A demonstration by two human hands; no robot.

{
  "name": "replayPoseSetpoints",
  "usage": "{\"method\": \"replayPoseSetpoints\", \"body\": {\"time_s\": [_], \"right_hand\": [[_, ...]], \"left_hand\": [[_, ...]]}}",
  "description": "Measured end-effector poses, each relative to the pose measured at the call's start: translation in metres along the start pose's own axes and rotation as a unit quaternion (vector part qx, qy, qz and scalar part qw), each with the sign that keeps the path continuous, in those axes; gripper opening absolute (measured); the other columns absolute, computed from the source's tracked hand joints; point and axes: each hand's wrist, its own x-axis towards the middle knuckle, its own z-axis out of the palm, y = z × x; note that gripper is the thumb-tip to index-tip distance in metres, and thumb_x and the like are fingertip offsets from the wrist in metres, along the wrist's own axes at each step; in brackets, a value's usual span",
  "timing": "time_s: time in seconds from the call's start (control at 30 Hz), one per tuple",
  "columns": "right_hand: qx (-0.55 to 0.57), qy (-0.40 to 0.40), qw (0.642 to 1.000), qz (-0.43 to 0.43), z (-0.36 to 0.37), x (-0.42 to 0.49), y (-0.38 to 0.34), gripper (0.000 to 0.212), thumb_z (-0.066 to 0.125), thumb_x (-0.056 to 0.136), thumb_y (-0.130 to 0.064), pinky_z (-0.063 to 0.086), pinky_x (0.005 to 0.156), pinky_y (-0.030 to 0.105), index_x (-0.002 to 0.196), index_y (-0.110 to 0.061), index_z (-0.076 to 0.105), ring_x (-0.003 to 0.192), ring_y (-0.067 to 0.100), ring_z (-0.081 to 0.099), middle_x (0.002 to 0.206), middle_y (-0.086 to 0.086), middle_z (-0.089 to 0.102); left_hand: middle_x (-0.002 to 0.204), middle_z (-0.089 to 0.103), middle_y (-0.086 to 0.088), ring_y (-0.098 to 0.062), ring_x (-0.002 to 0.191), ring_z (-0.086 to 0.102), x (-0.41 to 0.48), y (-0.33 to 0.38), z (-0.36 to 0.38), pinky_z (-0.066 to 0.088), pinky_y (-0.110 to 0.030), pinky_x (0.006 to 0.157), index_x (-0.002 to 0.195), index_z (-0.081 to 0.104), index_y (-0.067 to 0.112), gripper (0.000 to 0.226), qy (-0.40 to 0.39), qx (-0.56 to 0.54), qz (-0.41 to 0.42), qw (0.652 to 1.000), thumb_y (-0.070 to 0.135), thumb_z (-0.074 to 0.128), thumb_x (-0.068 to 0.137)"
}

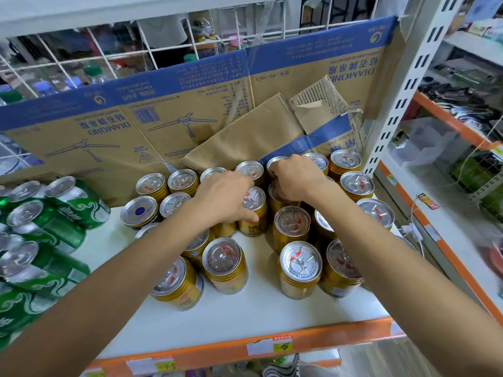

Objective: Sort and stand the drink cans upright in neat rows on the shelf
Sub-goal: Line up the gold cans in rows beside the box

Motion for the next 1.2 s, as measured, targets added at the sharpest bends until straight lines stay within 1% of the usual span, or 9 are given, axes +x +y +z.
{"method": "replayPoseSetpoints", "body": {"time_s": [0.13, 0.3, 0.4, 0.5, 0.67, 0.8, 0.93, 1.1, 1.2], "right_hand": [[0.112, -0.055, 0.992, -0.034, -0.013, -0.012, 0.011, 0.037, 0.054, 0.091, -0.024, 0.037, 0.077, 0.029, 0.128, -0.019, 0.054, 0.112, 0.032, 0.052, 0.124, 0.010, 0.059], [0.111, -0.065, 0.989, -0.076, -0.009, -0.021, 0.013, 0.034, 0.055, 0.088, -0.024, 0.037, 0.076, 0.026, 0.121, -0.025, 0.061, 0.105, 0.030, 0.056, 0.118, 0.007, 0.064], [0.116, -0.079, 0.987, -0.083, -0.012, -0.021, 0.014, 0.037, 0.059, 0.086, -0.025, 0.046, 0.088, 0.032, 0.123, -0.029, 0.061, 0.106, 0.026, 0.057, 0.119, 0.003, 0.065], [0.120, -0.086, 0.985, -0.086, -0.016, -0.021, 0.014, 0.038, 0.059, 0.086, -0.026, 0.043, 0.096, 0.036, 0.124, -0.028, 0.061, 0.113, 0.024, 0.055, 0.125, 0.000, 0.062], [0.119, -0.084, 0.986, -0.085, -0.017, -0.021, 0.012, 0.037, 0.060, 0.086, -0.024, 0.043, 0.096, 0.035, 0.123, -0.026, 0.061, 0.113, 0.023, 0.055, 0.124, 0.001, 0.063], [0.115, -0.084, 0.986, -0.088, -0.018, -0.021, 0.012, 0.038, 0.061, 0.086, -0.024, 0.044, 0.095, 0.036, 0.124, -0.026, 0.061, 0.113, 0.024, 0.055, 0.124, 0.002, 0.062], [0.113, -0.086, 0.986, -0.086, -0.018, -0.020, 0.011, 0.038, 0.062, 0.086, -0.023, 0.043, 0.095, 0.036, 0.123, -0.025, 0.061, 0.114, 0.025, 0.054, 0.125, 0.002, 0.062], [0.124, -0.091, 0.985, -0.084, -0.019, -0.022, 0.012, 0.039, 0.063, 0.086, -0.022, 0.044, 0.095, 0.033, 0.125, -0.025, 0.060, 0.114, 0.023, 0.054, 0.125, 0.000, 0.061], [0.120, -0.088, 0.986, -0.079, -0.019, -0.024, 0.011, 0.040, 0.061, 0.087, -0.022, 0.042, 0.093, 0.030, 0.126, -0.026, 0.059, 0.115, 0.023, 0.053, 0.126, 0.000, 0.061]], "left_hand": [[0.111, 0.062, -0.007, -0.028, 0.106, 0.056, -0.004, 0.001, 0.005, 0.044, -0.039, 0.083, 0.116, 0.049, 0.016, 0.067, 0.037, -0.044, -0.016, 0.998, 0.057, 0.074, 0.069], [0.106, 0.059, -0.003, -0.024, 0.104, 0.054, -0.009, -0.002, 0.013, 0.040, -0.036, 0.084, 0.101, 0.053, 0.019, 0.050, 0.053, -0.095, -0.014, 0.994, 0.054, 0.073, 0.072], [0.099, 0.059, 0.000, -0.022, 0.100, 0.055, -0.010, -0.004, 0.017, 0.034, -0.031, 0.072, 0.087, 0.051, 0.022, 0.040, 0.085, -0.119, -0.014, 0.989, 0.053, 0.073, 0.073], [0.087, 0.052, 0.006, -0.019, 0.093, 0.053, -0.011, -0.005, 0.020, 0.026, -0.028, 0.067, 0.075, 0.046, 0.023, 0.039, 0.106, -0.127, -0.013, 0.986, 0.052, 0.073, 0.074], [0.081, 0.050, 0.009, -0.013, 0.084, 0.048, -0.015, -0.005, 0.023, 0.024, -0.028, 0.066, 0.070, 0.046, 0.022, 0.040, 0.138, -0.154, -0.013, 0.978, 0.051, 0.073, 0.073], [0.077, 0.051, 0.011, -0.008, 0.075, 0.041, -0.016, -0.008, 0.024, 0.017, -0.028, 0.058, 0.066, 0.046, 0.023, 0.040, 0.151, -0.174, 0.009, 0.973, 0.049, 0.076, 0.072], [0.076, 0.053, 0.010, -0.007, 0.073, 0.042, -0.018, -0.012, 0.024, 0.019, -0.011, 0.055, 0.065, 0.047, 0.022, 0.040, 0.163, -0.192, 0.027, 0.968, 0.047, 0.078, 0.070], [0.079, 0.054, 0.010, -0.008, 0.076, 0.043, -0.018, -0.010, 0.024, 0.017, -0.028, 0.059, 0.067, 0.047, 0.023, 0.039, 0.157, -0.188, 0.003, 0.970, 0.049, 0.076, 0.071], [0.081, 0.052, 0.010, -0.009, 0.077, 0.042, -0.018, -0.006, 0.025, 0.020, -0.029, 0.063, 0.070, 0.047, 0.022, 0.039, 0.147, -0.174, -0.024, 0.973, 0.050, 0.074, 0.074]]}}
